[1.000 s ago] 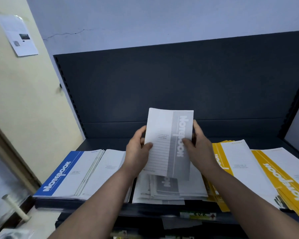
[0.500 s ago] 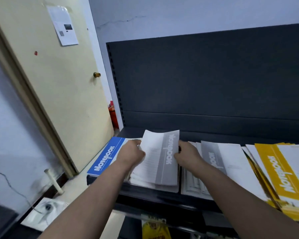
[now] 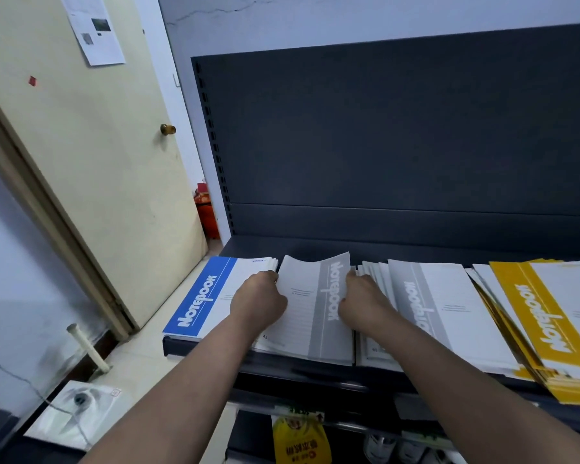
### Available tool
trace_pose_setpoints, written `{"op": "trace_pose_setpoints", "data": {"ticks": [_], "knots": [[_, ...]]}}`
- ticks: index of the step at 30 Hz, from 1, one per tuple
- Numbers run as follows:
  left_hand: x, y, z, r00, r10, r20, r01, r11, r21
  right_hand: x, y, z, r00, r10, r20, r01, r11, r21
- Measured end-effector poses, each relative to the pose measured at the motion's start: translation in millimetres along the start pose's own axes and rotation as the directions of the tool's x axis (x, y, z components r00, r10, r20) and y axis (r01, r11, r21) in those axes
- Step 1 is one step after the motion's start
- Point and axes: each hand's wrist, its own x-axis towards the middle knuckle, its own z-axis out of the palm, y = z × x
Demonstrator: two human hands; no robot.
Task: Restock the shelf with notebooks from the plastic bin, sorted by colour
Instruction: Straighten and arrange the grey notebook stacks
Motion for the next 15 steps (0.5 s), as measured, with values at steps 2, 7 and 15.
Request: {"op": "trace_pose_setpoints", "data": {"ticks": [2, 7, 15], "knots": [[0.3, 0.2, 0.9, 1.0, -0.008, -0.002, 0.008, 1.0, 0.025, -3.3, 0.3, -0.5, 1.0, 0.003, -0.013, -0.004, 0.999, -0.054], [0.6, 1.8, -1.1, 1.0, 0.028, -0.01, -0.028, 0.998, 0.048, -21.2, 8.0, -6.6, 0.985, -0.17, -0.027, 0.167, 0.981, -0.101], [-1.9, 3.0, -0.4, 0.999, 0.025, 0.04, -0.028, 0.996, 0.081, -39.5, 22.3, -5.7, 0.927, -0.3, 0.226, 0.345, 0.918, -0.195]]}}
